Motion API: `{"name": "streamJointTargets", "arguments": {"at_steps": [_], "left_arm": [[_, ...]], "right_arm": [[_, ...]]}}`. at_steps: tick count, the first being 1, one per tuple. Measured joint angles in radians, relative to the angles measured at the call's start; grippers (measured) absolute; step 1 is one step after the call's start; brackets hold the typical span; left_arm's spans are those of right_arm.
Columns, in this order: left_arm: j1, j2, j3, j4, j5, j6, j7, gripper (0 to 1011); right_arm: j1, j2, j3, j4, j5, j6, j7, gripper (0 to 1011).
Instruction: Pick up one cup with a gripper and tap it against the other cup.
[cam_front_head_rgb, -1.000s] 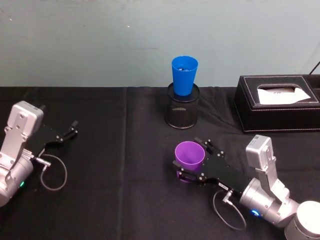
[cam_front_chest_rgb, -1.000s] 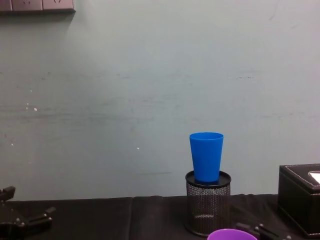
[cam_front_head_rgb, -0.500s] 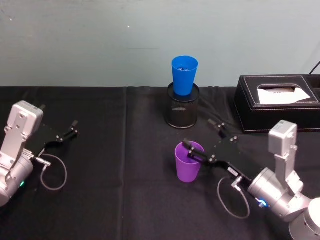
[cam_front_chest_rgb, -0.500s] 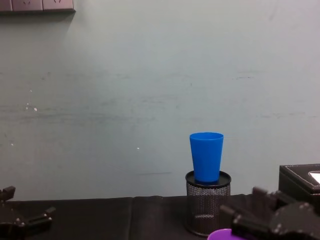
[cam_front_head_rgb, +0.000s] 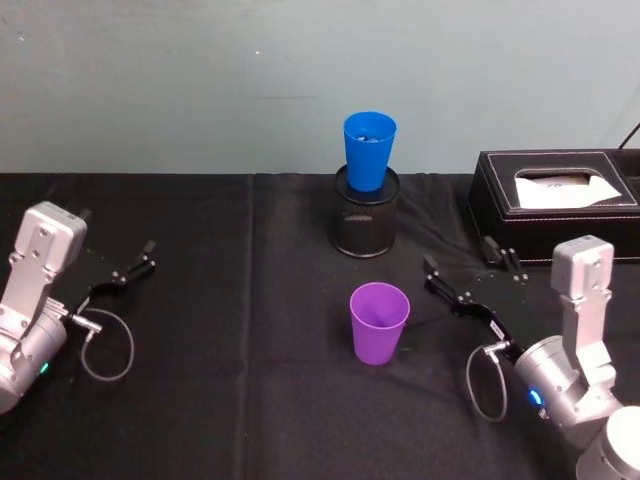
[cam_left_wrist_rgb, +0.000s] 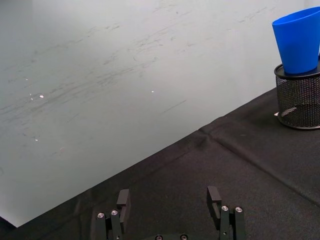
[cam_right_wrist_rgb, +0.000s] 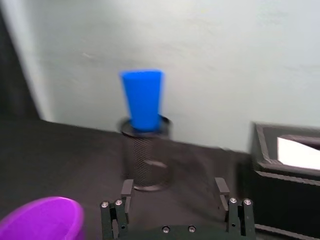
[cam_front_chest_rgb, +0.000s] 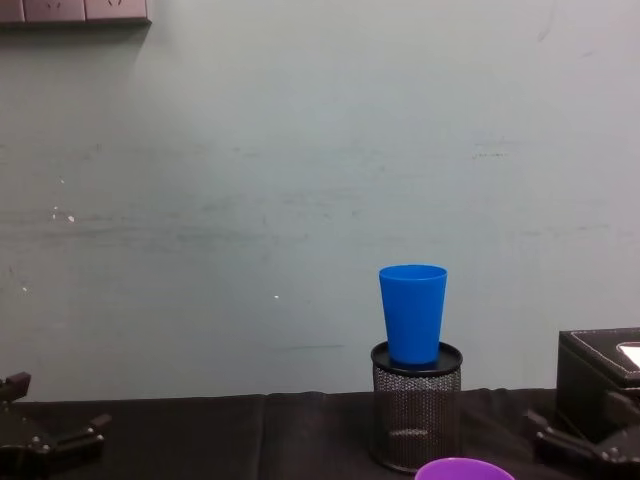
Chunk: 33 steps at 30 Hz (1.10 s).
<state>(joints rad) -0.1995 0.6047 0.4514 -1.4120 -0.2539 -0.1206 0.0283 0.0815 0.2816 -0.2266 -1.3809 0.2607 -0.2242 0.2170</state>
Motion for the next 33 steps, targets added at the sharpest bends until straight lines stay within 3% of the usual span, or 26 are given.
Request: {"name": "streamJointTargets", "arguments": {"at_steps": [4,7,33], "left_arm": [[0.0,0.0,0.0,0.0,0.0,0.0,0.0,1000],[0.0,0.0,0.0,0.0,0.0,0.0,0.0,1000],[0.0,0.0,0.0,0.0,0.0,0.0,0.0,1000]], "right_arm": [[-0.002,-0.028,0.012,0.013,-0.065,0.034,-0.088,1003],[0.0,-0.038,0.016,0.021,-0.081,0.038,-0.103,1003],[0.006,-0.043,0.018,0.032,-0.085,0.035,-0.094,1003]]}}
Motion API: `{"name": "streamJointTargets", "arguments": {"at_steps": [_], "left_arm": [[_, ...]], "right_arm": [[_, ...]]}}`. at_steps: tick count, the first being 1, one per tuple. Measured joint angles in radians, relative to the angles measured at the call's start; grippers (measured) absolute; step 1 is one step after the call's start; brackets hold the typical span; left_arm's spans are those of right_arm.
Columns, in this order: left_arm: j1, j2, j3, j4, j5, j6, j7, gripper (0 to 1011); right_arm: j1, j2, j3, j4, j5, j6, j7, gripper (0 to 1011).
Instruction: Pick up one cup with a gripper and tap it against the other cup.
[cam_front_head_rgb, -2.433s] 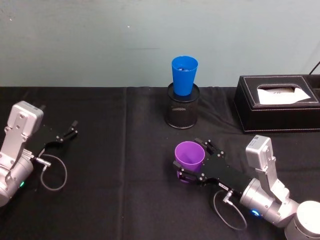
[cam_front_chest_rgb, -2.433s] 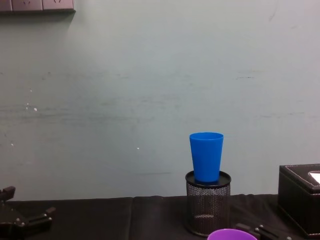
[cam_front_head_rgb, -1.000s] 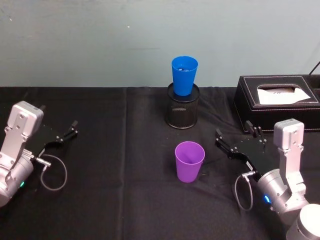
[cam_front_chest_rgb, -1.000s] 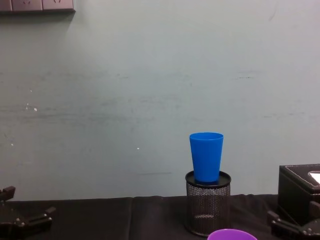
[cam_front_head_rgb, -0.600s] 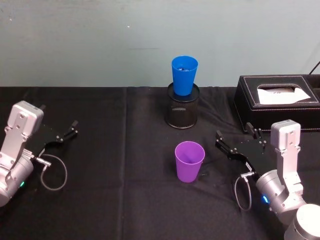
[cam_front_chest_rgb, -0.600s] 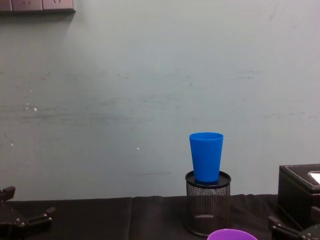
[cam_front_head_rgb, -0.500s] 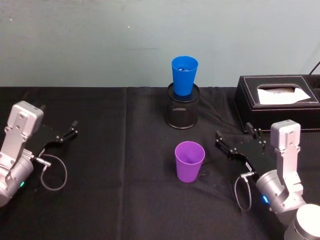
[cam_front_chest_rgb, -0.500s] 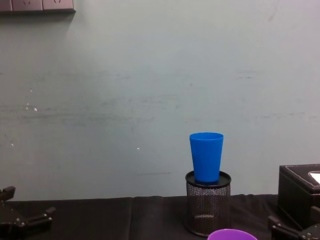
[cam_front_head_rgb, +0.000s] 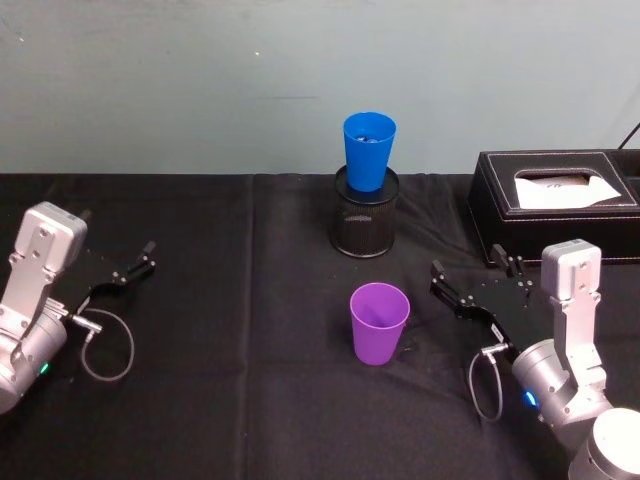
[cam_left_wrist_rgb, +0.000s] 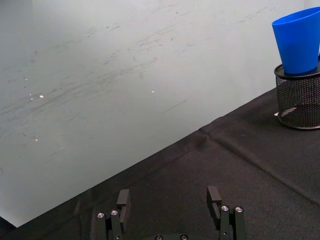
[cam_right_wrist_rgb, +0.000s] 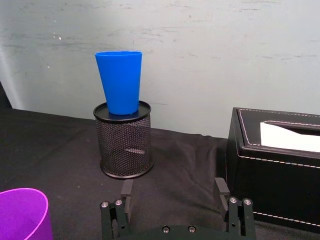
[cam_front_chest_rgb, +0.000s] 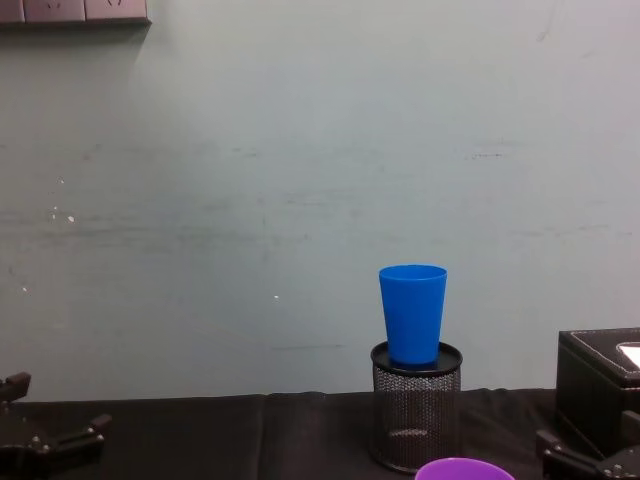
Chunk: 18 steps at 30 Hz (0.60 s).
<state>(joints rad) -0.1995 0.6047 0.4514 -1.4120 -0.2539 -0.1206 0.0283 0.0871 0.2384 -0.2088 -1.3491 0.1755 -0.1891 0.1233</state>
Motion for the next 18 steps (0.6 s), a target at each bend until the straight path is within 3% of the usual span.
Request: {"name": "streamJointTargets", "arguments": {"at_steps": [18], "left_arm": [[0.0,0.0,0.0,0.0,0.0,0.0,0.0,1000]], "right_arm": [[0.0,0.001,-0.001,-0.002,0.0,0.0,-0.001,1003]]}}
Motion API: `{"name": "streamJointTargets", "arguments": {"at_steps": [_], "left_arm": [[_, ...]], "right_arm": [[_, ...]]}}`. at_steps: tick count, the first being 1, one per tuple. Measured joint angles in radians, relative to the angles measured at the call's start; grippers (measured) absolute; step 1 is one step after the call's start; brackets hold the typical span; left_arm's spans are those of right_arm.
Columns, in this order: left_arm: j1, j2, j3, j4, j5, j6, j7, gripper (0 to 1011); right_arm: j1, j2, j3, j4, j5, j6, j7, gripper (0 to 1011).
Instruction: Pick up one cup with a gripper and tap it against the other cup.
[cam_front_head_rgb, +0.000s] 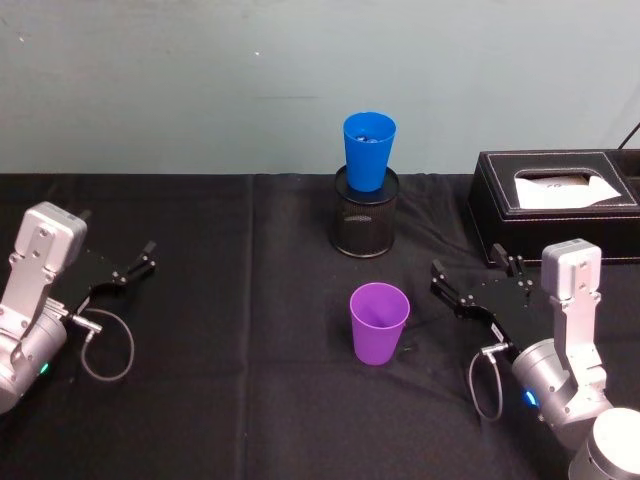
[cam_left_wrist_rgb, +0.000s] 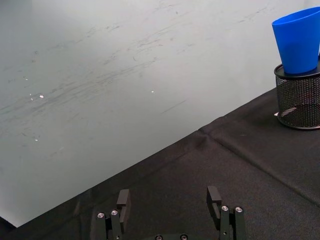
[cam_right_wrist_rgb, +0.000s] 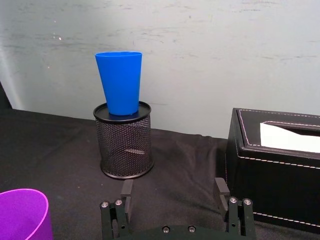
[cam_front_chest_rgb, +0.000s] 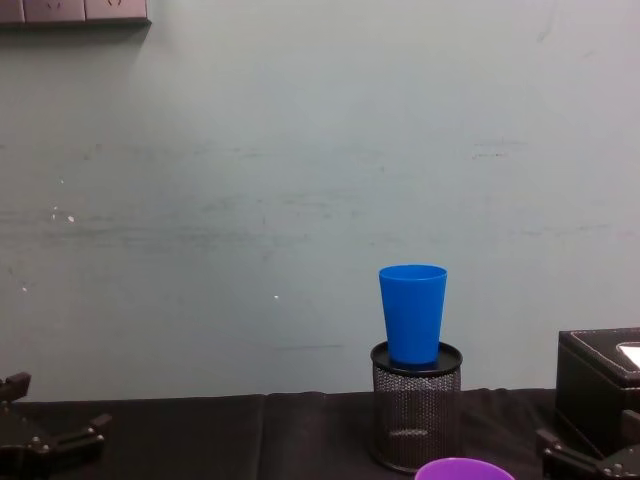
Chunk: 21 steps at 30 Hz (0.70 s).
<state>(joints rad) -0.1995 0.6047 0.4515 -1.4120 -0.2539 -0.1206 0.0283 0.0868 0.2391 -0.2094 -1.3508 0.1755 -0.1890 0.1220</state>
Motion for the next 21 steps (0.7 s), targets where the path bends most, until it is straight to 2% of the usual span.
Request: {"name": "streamJointTargets", "arguments": {"at_steps": [21], "left_arm": [[0.0,0.0,0.0,0.0,0.0,0.0,0.0,1000]], "right_arm": [[0.0,0.0,0.0,0.0,0.0,0.0,0.0,1003]]}}
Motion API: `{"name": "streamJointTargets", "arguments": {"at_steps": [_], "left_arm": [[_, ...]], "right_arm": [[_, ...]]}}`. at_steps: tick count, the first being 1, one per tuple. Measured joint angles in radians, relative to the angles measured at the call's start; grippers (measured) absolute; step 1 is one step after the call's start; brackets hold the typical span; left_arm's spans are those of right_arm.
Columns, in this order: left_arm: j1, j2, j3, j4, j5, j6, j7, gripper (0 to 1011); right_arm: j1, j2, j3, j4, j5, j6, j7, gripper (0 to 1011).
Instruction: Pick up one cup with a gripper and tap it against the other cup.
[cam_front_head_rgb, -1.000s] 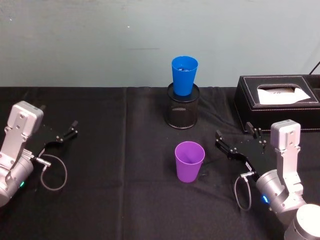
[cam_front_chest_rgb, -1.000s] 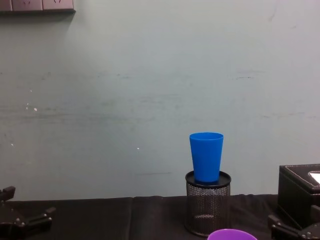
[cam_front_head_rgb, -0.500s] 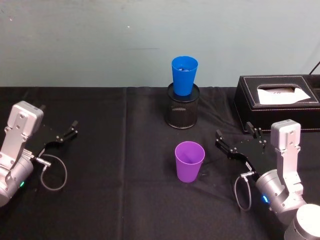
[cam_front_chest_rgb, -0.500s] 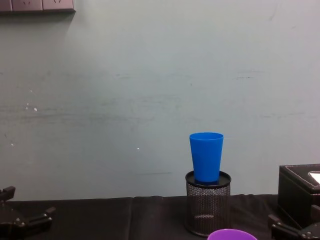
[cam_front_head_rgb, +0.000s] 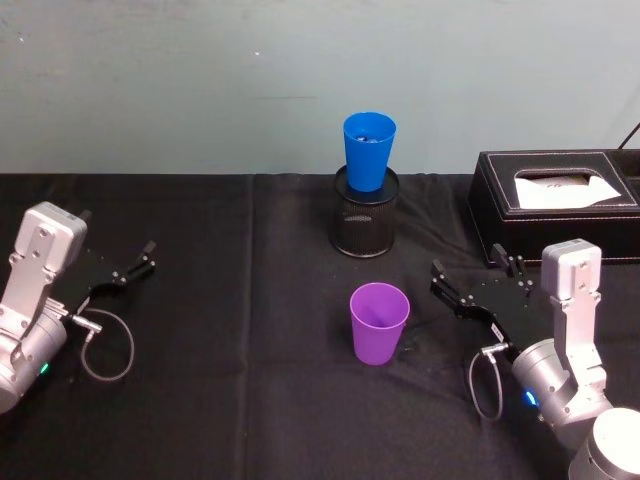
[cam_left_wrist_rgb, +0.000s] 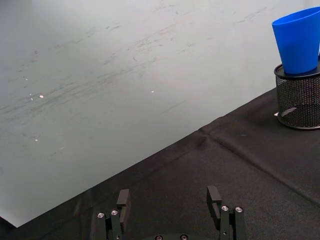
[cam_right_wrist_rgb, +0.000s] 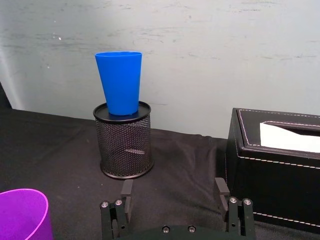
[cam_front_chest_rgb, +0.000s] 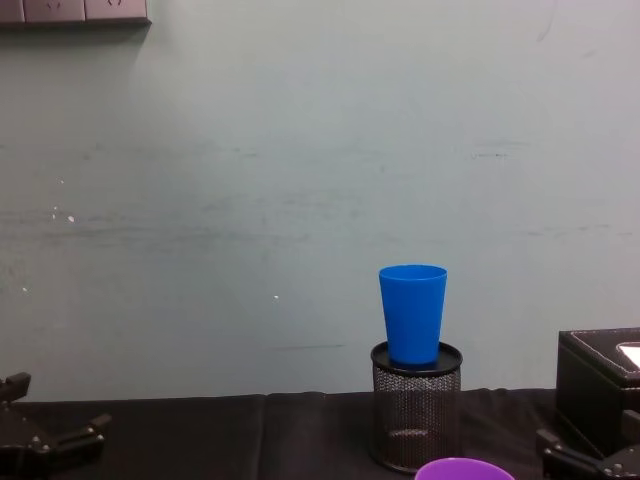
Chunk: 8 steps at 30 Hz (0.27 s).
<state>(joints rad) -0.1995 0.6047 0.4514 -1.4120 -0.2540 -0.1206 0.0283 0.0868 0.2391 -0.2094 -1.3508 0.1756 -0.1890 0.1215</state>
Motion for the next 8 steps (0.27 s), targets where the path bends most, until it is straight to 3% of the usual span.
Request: {"name": "streamJointTargets", "arguments": {"at_steps": [8], "left_arm": [[0.0,0.0,0.0,0.0,0.0,0.0,0.0,1000]], "right_arm": [[0.0,0.0,0.0,0.0,0.0,0.0,0.0,1003]]}}
